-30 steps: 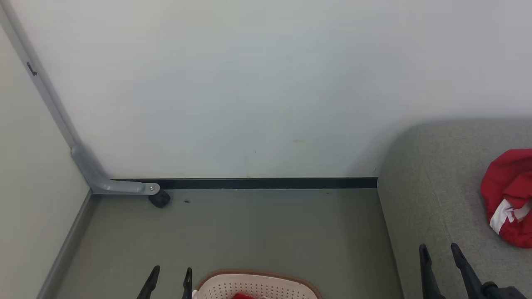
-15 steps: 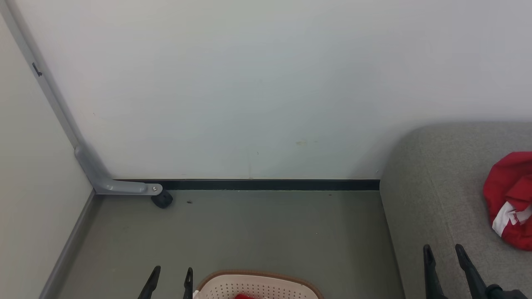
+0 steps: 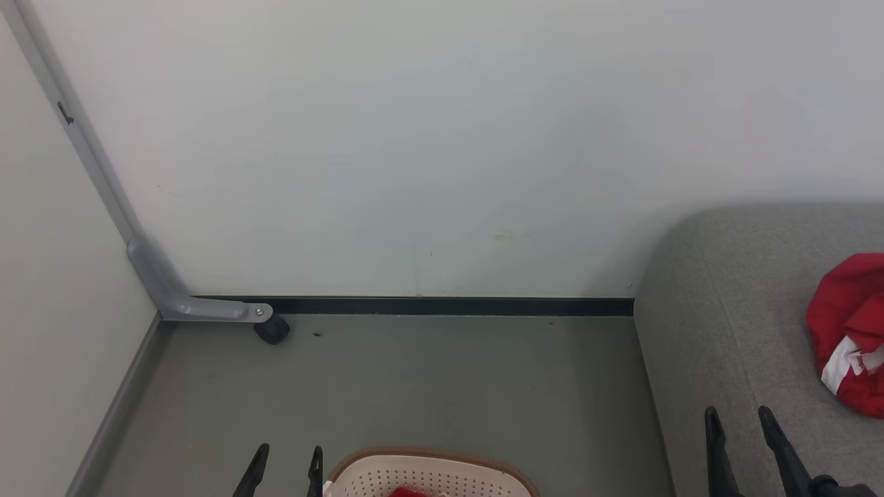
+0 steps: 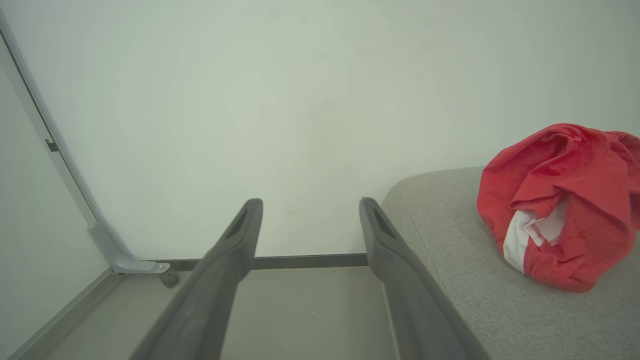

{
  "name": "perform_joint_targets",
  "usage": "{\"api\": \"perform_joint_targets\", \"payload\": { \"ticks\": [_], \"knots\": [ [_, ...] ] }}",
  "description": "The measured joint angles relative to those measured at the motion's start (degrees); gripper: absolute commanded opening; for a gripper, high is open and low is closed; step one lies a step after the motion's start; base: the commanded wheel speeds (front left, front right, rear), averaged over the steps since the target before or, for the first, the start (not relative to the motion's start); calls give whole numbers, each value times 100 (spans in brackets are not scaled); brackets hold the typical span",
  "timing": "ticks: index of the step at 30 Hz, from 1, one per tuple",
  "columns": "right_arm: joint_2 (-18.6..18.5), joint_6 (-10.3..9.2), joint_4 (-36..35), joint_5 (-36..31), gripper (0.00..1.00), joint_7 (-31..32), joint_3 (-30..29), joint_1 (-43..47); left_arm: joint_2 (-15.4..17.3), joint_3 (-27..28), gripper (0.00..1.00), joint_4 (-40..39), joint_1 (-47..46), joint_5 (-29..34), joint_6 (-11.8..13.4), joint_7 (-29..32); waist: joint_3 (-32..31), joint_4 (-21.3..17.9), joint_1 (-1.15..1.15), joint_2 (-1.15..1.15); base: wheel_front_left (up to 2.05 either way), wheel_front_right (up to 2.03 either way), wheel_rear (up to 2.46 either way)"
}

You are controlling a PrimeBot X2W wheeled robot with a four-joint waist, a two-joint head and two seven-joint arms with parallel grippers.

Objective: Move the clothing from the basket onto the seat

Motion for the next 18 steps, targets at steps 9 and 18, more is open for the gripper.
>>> {"api": "perform_joint_targets", "payload": {
  "ticks": [9,18],
  "knots": [
    [0,-48,-62,0,100,8,10,1,-23,43,100,120,-3,40,0,92,14,17,0,0,0,0,0],
    [2,-47,-245,-48,100,52,80,-29,-177,-148,100,724,-123,41,-3,365,119,-41,0,0,0,0,0]
  ]
}}
